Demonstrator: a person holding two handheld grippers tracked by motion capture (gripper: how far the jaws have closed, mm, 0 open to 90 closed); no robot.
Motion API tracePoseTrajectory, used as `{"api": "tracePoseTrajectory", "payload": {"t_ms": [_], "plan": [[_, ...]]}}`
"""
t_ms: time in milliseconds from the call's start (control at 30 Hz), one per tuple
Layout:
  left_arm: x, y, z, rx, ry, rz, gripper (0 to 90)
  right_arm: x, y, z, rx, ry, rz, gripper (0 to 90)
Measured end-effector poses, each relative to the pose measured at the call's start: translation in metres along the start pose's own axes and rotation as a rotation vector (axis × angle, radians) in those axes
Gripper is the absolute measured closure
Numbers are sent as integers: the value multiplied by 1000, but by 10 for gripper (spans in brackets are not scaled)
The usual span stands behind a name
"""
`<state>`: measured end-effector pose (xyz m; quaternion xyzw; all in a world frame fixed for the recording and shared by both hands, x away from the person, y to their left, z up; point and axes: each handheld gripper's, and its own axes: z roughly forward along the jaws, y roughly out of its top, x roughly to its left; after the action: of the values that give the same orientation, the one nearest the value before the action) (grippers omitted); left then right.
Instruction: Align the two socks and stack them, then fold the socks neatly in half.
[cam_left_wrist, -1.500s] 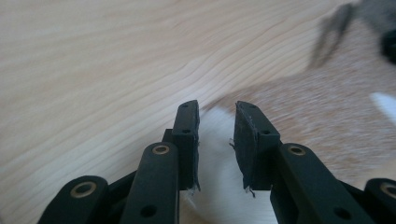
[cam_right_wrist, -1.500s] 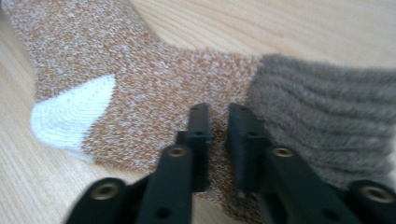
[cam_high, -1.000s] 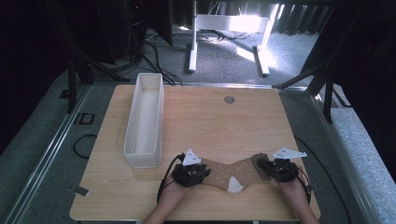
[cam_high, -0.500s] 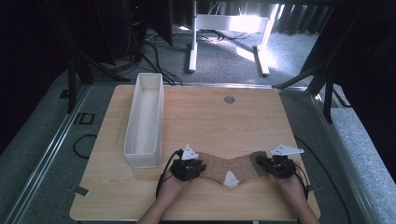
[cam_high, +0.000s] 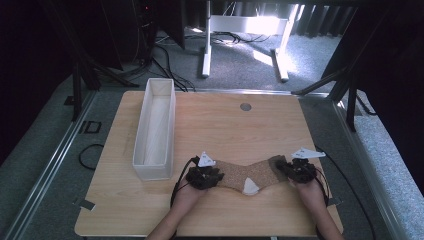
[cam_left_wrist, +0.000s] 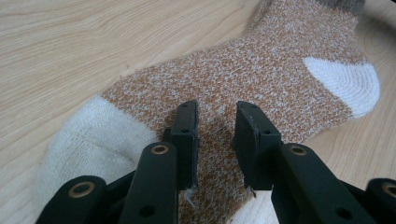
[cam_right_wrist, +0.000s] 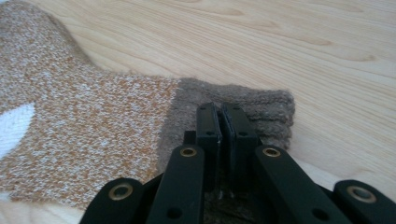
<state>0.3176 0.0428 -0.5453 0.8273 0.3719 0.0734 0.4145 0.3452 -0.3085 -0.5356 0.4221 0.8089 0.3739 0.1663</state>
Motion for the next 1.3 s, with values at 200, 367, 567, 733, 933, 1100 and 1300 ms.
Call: {"api": "tracePoseTrajectory", "payload": {"t_ms": [200, 367, 567, 733, 933, 1100, 1300], "plan": [[-4, 3, 5, 0, -11, 9, 697, -8, -2, -3, -4, -11, 23, 858], [-7, 7, -2, -2, -4, 2, 645, -8, -3, -2, -3, -11, 19, 856], [-3, 10, -23, -34, 63, 3, 605, -8, -3, -2, -12, 16, 16, 775], [16, 5, -40, -36, 129, -62, 587, 1, 0, -13, -33, 16, -12, 727], [25, -7, -38, -17, 147, -101, 515, 8, -2, -25, -52, 23, -22, 728], [30, -12, -28, 3, 149, -115, 483, 7, -10, -20, -18, 7, -26, 732], [34, -12, -21, 29, 140, -112, 450, 6, -12, -18, -15, 4, -22, 740]]}}
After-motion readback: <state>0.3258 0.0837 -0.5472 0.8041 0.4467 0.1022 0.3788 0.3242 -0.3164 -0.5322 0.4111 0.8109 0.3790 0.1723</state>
